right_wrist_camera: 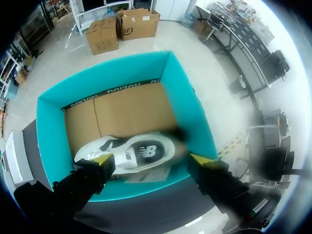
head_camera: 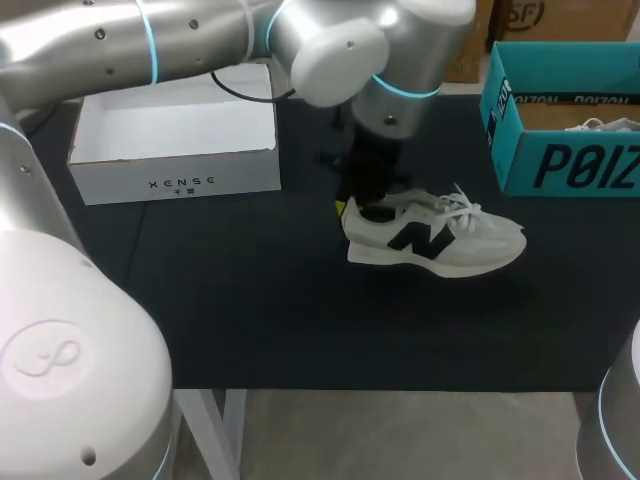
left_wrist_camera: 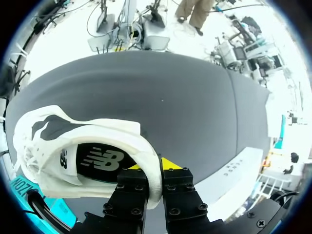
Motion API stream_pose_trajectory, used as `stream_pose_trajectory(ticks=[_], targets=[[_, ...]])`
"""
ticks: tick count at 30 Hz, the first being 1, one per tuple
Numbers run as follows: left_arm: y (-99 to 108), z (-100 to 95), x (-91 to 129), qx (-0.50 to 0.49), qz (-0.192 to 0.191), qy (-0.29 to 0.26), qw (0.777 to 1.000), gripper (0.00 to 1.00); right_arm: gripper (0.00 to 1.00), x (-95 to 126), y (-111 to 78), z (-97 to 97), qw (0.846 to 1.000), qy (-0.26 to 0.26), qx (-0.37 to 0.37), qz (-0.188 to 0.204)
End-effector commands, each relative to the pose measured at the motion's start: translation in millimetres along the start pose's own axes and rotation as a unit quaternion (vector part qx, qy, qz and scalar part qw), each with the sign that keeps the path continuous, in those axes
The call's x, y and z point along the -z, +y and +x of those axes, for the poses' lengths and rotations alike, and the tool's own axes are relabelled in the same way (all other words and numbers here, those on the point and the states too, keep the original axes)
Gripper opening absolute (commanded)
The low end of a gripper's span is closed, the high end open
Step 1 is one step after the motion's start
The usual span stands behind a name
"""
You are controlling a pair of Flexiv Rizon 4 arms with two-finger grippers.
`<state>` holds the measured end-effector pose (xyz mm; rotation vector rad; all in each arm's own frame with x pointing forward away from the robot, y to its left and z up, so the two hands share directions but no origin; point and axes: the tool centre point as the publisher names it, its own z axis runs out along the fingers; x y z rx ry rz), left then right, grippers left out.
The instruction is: Take the shoe out of the shoebox, open the shoe tongue, remove and reinsert the insole, then place the shoe into the shoebox
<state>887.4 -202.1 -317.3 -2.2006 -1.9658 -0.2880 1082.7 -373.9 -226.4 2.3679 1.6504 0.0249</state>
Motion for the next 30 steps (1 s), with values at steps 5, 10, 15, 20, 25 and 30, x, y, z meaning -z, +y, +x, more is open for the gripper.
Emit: stream_pose_trajectory(ticks=[5,10,15,20,25,30], targets=[[5,-15.5,-5,0.008,0.006,0.039,0.999,0.0,1.0,0,0.4,0.1,1.0,0.0,0.0,0.0],[5,-15.2,-13,0.027,0.008,0.037,0.999,0.0,1.0,0,0.4,0.1,1.0,0.0,0.0,0.0],[3,-15.7,-20,0.043,0.013,0.036,0.998,0.0,1.0,0,0.4,0.1,1.0,0.0,0.0,0.0],[4,-22.9,-27,0.045,0.02,0.039,0.998,0.0,1.0,0,0.4,0.1,1.0,0.0,0.0,0.0],[4,-24.2,-32,0.049,0.023,0.045,0.997,0.0,1.0,0,0.4,0.1,1.0,0.0,0.0,0.0],[4,-21.5,-38,0.063,0.023,0.048,0.997,0.0,1.0,0,0.4,0.1,1.0,0.0,0.0,0.0]])
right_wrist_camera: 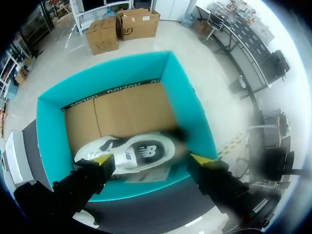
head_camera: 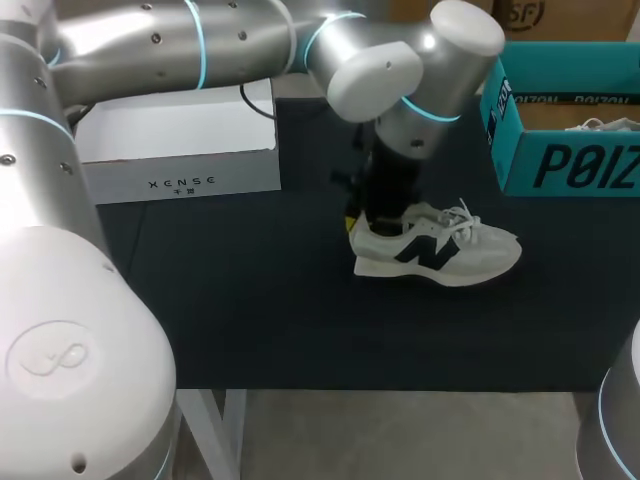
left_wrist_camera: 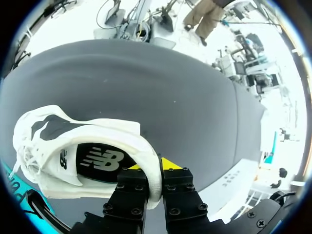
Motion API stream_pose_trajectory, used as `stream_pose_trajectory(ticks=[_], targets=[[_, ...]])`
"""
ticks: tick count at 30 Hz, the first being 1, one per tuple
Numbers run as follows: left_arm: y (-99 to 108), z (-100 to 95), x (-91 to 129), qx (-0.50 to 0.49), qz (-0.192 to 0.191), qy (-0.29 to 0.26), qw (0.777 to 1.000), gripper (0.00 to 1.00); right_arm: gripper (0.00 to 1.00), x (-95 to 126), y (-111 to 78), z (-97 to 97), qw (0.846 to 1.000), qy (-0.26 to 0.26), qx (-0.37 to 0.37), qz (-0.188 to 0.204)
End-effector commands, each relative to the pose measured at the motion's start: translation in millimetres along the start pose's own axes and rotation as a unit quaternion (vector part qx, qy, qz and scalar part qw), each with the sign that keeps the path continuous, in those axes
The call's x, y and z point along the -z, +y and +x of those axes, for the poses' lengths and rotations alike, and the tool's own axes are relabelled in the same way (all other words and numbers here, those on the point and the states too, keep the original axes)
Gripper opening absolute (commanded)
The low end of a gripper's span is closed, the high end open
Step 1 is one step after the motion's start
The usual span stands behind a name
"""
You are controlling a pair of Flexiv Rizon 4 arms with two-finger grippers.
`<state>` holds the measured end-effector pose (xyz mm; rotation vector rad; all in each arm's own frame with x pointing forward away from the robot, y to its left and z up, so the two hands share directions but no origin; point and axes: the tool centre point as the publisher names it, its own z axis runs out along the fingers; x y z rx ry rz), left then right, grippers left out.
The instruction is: Take the shoe out of the shoebox, open the shoe tongue, remove and reinsert the insole, then place the shoe into the shoebox
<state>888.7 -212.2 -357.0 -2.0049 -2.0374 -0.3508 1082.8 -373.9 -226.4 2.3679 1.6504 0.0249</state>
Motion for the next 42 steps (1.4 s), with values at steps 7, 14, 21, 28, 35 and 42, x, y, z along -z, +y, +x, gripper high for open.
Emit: stream_pose_trajectory(ticks=[7,14,21,28,35,42], targets=[[3,-6.8,-11,0.005,0.006,-0.002,1.0,0.0,1.0,0,0.4,0.1,1.0,0.0,0.0,0.0],[3,-5.2,-8,0.012,-0.003,-0.004,1.0,1.0,1.0,0,0.4,0.1,1.0,0.0,0.0,0.0],[-6,16.7,38,0.033,-0.058,-0.003,0.998,1.0,1.0,0,0.4,0.1,1.0,0.0,0.0,0.0],[-28,39.3,75,0.053,-0.112,-0.032,0.992,1.0,1.0,0,0.4,0.1,1.0,0.0,0.0,0.0],[-63,52.5,57,0.079,-0.139,-0.118,0.98,1.0,1.0,0,0.4,0.1,1.0,0.0,0.0,0.0],[-84,66.6,36,0.103,-0.141,-0.153,0.973,1.0,1.0,0,0.4,0.1,1.0,0.0,0.0,0.0]])
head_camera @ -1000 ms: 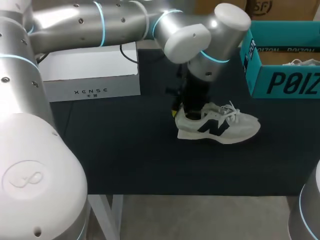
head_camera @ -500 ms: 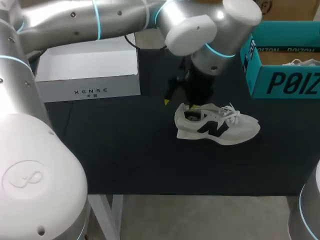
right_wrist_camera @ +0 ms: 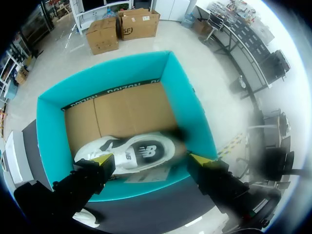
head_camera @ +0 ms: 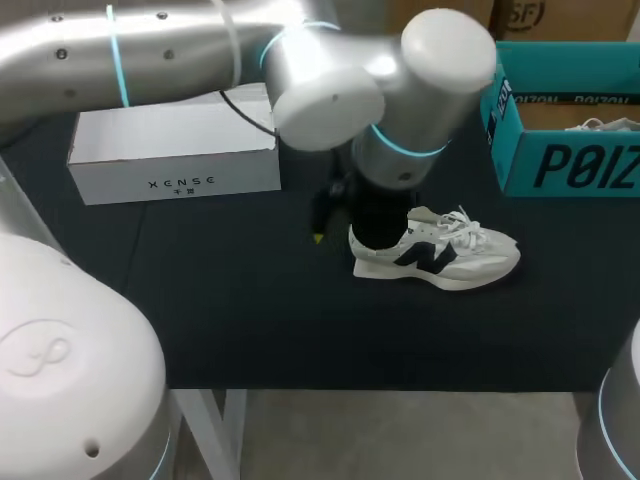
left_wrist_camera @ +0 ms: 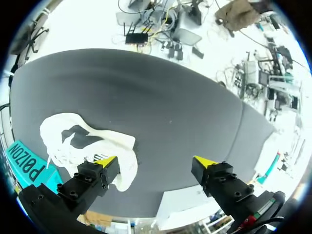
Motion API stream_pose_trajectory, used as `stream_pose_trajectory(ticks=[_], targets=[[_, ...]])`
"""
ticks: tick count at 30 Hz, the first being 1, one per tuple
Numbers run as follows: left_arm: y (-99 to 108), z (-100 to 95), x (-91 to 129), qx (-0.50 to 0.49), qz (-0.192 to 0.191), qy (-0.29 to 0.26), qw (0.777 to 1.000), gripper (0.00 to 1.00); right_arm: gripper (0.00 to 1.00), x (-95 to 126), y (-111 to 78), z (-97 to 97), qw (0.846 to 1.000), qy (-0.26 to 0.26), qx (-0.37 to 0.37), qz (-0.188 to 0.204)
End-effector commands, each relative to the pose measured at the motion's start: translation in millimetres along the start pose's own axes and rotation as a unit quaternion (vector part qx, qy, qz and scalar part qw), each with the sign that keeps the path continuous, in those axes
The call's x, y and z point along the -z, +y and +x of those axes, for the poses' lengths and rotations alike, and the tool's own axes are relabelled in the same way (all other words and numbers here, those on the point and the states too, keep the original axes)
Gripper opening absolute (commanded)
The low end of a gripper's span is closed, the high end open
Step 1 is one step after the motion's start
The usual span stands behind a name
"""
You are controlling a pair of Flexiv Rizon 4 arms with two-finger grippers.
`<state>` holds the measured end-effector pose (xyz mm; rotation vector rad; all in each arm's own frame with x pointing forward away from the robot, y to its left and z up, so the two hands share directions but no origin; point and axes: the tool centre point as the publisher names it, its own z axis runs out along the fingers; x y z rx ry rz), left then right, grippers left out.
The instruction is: Take the shoe out of the shoebox, open the shoe tongue, remove and reinsert the insole, then place the shoe into the shoebox
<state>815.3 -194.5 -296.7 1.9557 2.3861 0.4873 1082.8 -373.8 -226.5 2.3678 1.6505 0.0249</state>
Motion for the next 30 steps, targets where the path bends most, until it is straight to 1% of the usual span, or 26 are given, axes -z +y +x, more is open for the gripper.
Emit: stream_pose_trajectory(ticks=[1,3,5,7,28,30], targets=[[-6,33.2,-8,0.0,-0.027,-0.082,0.996,1.0,1.0,0,0.4,0.0,1.0,0.0,-0.001,0.0],[-4,36.0,-10,-0.006,-0.026,-0.08,0.996,1.0,1.0,0,0.4,0.0,1.0,0.0,-0.001,0.0],[2,36.4,-10,-0.021,-0.034,-0.091,0.995,1.0,1.0,0,0.4,0.0,1.0,0.0,-0.001,0.0],[8,35.2,-9,-0.033,-0.032,-0.107,0.993,1.0,1.0,0,0.4,0.0,1.0,0.0,-0.001,0.0],[8,35.2,-9,-0.033,-0.032,-0.107,0.993,1.0,1.0,0,0.4,0.0,1.0,0.0,-0.001,0.0],[29,42.6,3,0.016,0.012,-0.147,0.989,1.0,1.0,0,0.4,0.0,1.0,0.0,-0.001,0.0]])
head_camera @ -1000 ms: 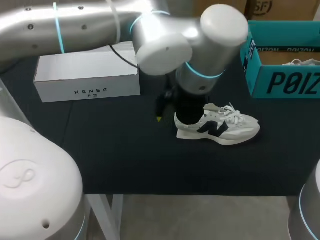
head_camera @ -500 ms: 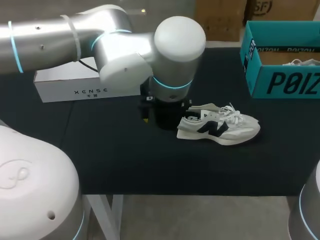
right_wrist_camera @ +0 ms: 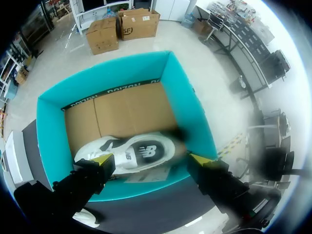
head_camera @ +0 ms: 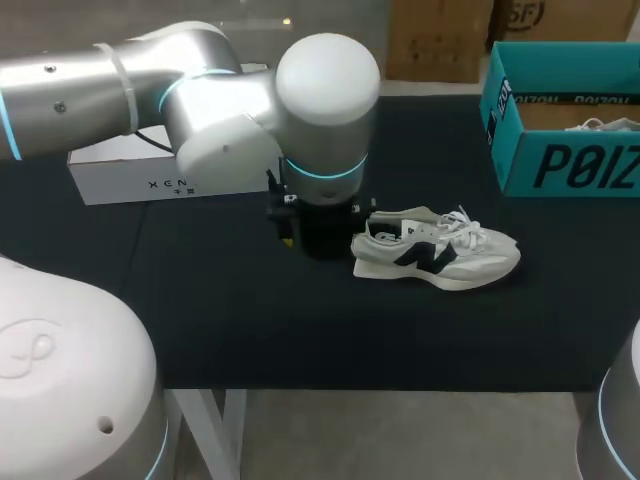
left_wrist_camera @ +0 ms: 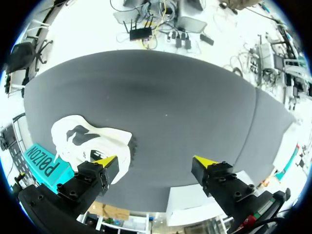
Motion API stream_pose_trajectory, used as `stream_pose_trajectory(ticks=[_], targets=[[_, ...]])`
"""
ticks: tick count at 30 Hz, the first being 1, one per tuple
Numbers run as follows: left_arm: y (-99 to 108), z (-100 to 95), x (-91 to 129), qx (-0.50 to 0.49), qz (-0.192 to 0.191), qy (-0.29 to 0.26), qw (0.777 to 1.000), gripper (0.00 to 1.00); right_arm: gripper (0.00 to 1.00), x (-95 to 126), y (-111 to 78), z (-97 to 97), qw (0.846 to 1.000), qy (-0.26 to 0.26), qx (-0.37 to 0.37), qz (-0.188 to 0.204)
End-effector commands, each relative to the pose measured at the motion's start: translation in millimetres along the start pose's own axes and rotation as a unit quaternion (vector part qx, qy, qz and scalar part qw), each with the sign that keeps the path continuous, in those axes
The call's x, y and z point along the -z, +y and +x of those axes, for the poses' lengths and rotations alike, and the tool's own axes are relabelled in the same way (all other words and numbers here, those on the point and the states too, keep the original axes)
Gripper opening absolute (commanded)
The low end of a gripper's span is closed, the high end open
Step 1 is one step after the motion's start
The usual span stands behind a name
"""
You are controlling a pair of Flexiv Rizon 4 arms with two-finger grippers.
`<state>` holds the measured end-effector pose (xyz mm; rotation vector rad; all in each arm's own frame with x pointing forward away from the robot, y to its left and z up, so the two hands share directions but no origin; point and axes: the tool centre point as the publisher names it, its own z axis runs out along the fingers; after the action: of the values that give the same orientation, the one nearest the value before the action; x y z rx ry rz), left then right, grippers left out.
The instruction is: Take the shoe out of the shoebox, open the shoe tongue, remove and reinsert the insole, then place the shoe into the shoebox
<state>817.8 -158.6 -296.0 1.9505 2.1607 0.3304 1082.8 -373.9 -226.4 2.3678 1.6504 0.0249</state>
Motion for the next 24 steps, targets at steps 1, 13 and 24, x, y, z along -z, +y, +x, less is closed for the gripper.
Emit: stream_pose_trajectory(ticks=[1,13,24], targets=[[32,12.3,15,0.081,0.053,-0.048,0.994,1.0,1.0,0,0.4,0.1,1.0,0.0,0.0,0.0],[77,83.5,52,0.24,0.348,-0.224,0.878,1.0,1.0,0,0.4,0.1,1.0,0.0,0.0,0.0],[53,120.4,52,0.322,0.43,-0.32,0.78,1.0,1.0,0,0.4,0.1,1.0,0.0,0.0,0.0]])
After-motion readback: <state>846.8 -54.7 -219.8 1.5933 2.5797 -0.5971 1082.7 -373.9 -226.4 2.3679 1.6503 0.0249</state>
